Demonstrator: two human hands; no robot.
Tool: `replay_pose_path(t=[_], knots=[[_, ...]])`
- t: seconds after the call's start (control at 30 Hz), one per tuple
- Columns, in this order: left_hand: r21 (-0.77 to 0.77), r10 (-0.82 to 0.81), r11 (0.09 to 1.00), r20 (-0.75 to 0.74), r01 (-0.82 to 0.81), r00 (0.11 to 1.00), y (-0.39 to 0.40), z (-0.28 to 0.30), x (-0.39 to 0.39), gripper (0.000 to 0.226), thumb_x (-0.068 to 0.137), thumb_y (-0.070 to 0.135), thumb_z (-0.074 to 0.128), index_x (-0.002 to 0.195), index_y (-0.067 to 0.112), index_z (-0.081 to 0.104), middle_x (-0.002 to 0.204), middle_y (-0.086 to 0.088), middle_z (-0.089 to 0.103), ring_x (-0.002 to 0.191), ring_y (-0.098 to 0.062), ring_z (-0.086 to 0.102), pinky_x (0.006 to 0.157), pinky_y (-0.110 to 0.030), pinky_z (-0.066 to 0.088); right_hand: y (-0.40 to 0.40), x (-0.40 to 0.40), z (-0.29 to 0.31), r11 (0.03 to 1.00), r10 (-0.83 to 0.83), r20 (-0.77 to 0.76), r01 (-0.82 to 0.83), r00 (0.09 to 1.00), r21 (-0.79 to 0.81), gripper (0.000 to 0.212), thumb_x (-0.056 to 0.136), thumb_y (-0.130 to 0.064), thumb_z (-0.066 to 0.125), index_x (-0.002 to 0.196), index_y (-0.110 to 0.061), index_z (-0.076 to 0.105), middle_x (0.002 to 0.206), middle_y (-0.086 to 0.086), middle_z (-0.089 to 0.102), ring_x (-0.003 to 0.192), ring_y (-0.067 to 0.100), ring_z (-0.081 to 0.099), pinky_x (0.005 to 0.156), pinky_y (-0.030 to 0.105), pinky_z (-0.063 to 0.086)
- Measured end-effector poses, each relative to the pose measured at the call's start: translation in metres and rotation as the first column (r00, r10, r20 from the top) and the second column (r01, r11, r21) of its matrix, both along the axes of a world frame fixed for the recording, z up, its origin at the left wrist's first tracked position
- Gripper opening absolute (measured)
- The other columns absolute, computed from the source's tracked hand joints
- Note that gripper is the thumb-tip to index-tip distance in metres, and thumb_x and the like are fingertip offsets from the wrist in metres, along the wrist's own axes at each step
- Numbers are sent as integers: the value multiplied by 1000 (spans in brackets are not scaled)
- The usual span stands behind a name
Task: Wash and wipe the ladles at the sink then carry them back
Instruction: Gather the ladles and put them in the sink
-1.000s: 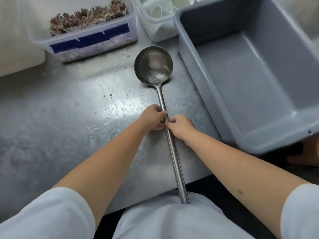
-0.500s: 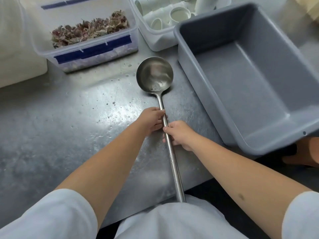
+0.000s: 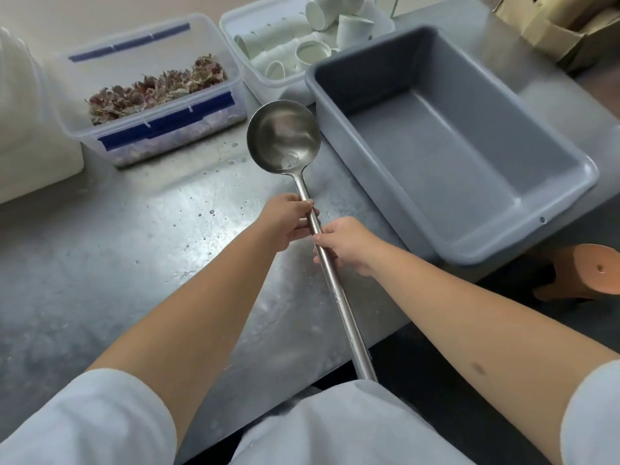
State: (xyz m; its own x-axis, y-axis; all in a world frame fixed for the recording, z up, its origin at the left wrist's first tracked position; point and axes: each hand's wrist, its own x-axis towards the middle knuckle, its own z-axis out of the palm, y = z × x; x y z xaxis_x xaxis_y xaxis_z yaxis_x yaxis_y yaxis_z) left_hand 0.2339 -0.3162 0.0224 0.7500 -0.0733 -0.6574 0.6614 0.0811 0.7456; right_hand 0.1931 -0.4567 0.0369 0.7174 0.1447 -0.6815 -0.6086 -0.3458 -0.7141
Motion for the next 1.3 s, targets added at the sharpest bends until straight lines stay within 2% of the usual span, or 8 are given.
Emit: replay_pose_path(t=[0.1, 0.3, 0.5, 0.6, 0.7, 0.83, 0.97, 1.3], knots=[[32, 14, 999, 53, -16, 998, 0, 24, 6, 9, 97, 11, 57, 100, 3, 59, 91, -13, 68, 75, -26, 70, 68, -35, 61, -1, 8, 21, 999, 34, 41, -35, 999, 8, 10, 97, -8, 57, 92, -1, 61, 84, 17, 62, 68, 25, 68, 61, 31, 60], [72, 25, 997, 113, -33, 993, -8, 66, 15, 10, 97, 12, 57, 97, 3, 60, 93, -14, 68, 74, -26, 71, 62, -32, 58, -10, 23, 61, 997, 77, 105, -80, 991, 20, 11, 96, -9, 58, 97, 1, 63, 82, 14, 64, 69, 27, 70, 74, 40, 62], [85, 29, 996, 72, -35, 997, -36, 93, 15, 14, 95, 16, 61, 100, 3, 64, 96, -13, 68, 74, -21, 69, 52, -24, 55, -40, 14, 103, 998, 16, 132, -24, 991, 60, 13, 96, -10, 58, 90, 0, 64, 76, 13, 66, 65, 22, 70, 60, 28, 57], [82, 0, 997, 57, -5, 998, -64, 98, 7, 14, 93, 16, 64, 101, 4, 64, 88, -11, 66, 72, -19, 67, 59, -26, 58, -65, -4, 116, 996, -47, 130, 37, 990, 75, 13, 96, -9, 59, 94, 3, 63, 76, 14, 66, 62, 22, 69, 57, 27, 57], [83, -53, 995, 65, 47, 996, -103, 108, -8, 10, 93, 16, 65, 91, 7, 62, 73, -6, 60, 62, -16, 63, 67, -28, 59, -98, -29, 127, 987, -137, 134, 124, 982, 99, 13, 96, -8, 59, 100, 5, 62, 76, 15, 65, 58, 21, 67, 53, 25, 55], [61, -138, 989, 92, 133, 986, -155, 114, -31, 9, 94, 15, 63, 91, 6, 62, 87, -12, 64, 71, -20, 66, 67, -29, 58, -145, -65, 136, 976, -203, 128, 190, 971, 109, 11, 96, -7, 58, 99, 3, 62, 76, 14, 64, 60, 22, 67, 57, 29, 58], [50, -242, 970, 128, 238, 962, -233, 127, -74, 13, 94, 12, 62, 83, 6, 62, 76, -10, 66, 66, -20, 66, 60, -30, 57, -214, -121, 144, 945, -317, 135, 302, 939, 123, 10, 96, -9, 58, 94, 0, 62, 77, 13, 66, 64, 23, 68, 59, 30, 58], [26, -558, 829, 102, 558, 824, -450, 126, -231, 10, 96, 13, 60, 87, 7, 61, 81, -7, 66, 71, -17, 66, 66, -30, 58, -394, -312, 147, 776, -630, 107, 619, 769, 117, 12, 95, -8, 58, 98, 3, 63, 80, 14, 66, 60, 20, 68, 57, 28, 58]])
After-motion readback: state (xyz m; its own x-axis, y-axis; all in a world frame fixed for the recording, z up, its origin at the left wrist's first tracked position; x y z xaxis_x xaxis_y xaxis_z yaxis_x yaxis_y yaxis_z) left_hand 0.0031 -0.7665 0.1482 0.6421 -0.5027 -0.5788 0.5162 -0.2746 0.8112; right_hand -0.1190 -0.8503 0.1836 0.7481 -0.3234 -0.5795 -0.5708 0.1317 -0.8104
